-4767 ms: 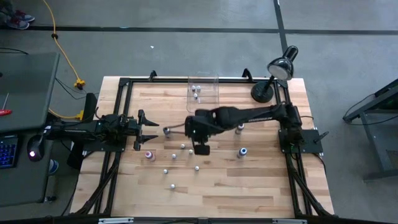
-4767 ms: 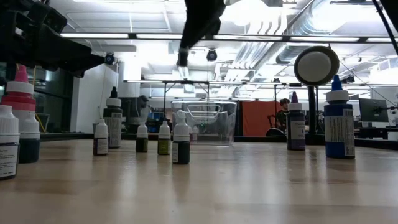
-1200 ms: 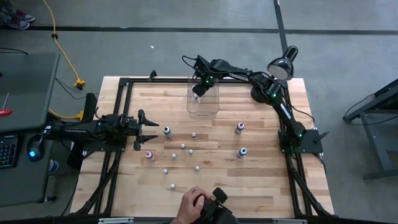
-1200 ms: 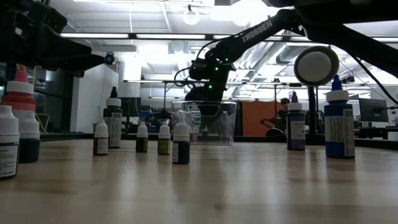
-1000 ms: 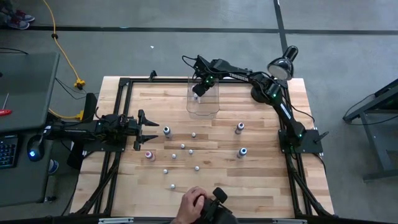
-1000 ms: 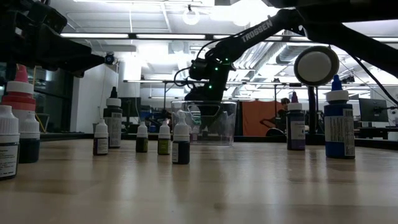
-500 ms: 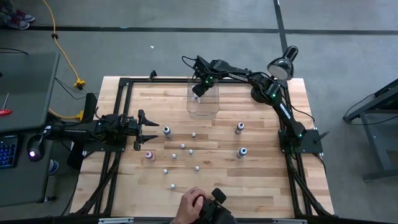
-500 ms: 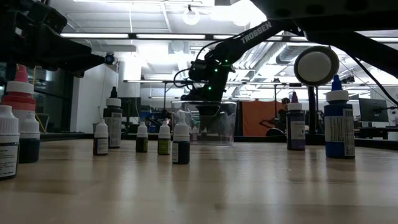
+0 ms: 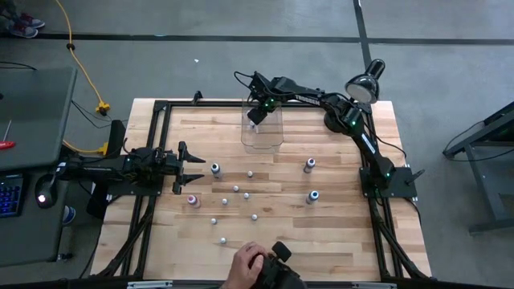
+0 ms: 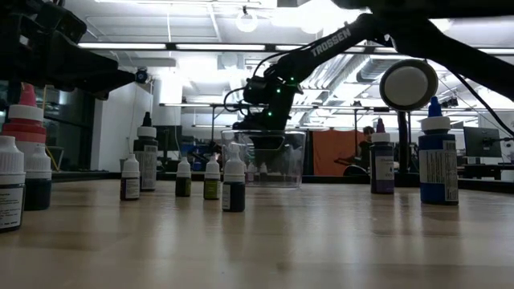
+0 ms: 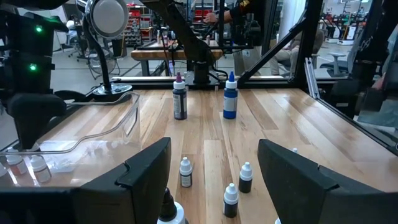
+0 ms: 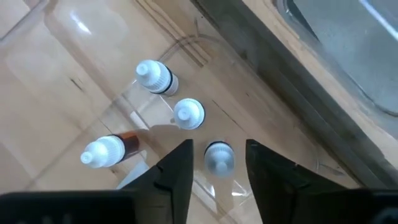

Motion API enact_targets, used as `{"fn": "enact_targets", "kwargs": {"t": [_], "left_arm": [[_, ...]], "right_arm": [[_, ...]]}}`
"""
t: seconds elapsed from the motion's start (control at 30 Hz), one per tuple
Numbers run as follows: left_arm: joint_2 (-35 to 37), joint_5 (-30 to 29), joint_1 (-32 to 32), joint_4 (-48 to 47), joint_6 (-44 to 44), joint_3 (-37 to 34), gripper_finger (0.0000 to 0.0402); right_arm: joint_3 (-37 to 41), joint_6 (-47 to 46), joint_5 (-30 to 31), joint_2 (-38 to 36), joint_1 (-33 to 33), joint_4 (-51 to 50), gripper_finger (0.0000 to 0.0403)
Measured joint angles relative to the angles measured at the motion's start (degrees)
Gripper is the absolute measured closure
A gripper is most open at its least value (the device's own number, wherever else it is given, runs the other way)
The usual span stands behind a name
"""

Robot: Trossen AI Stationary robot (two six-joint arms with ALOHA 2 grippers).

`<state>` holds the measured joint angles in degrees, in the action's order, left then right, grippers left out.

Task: Pick & Place food coloring
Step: Put the small food coloring bottle into the transparent bin

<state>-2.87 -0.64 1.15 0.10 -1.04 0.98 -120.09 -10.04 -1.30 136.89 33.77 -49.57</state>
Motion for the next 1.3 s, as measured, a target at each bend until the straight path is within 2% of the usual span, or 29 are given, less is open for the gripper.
{"fn": "enact_targets", "kwargs": {"t": [0.37, 0.67, 0.93, 1.07, 1.3], "left_arm": [[0.01, 0.00, 0.00, 0.00, 0.00, 0.00, 0.0163], [0.02, 0.01, 0.00, 0.00, -0.01, 0.01, 0.0163], [0.02, 0.00, -0.02, 0.00, 0.00, 0.02, 0.0163], [0.02, 0.01, -0.01, 0.00, 0.00, 0.00, 0.0163], [0.02, 0.00, 0.00, 0.00, -0.02, 0.02, 0.0163]], "right_arm": [[-0.35, 2.28, 1.99, -7.26, -0.70, -1.07, 0.0256], [-0.35, 6.67, -0.66, -16.95, -4.52, -1.59, 0.0253], [-0.35, 10.85, 0.62, -25.76, -10.51, 0.72, 0.0253], [-0.35, 13.43, 1.34, -28.25, -14.28, 0.80, 0.0253], [-0.33, 23.59, 0.89, -29.45, -23.17, -2.10, 0.0253]]}}
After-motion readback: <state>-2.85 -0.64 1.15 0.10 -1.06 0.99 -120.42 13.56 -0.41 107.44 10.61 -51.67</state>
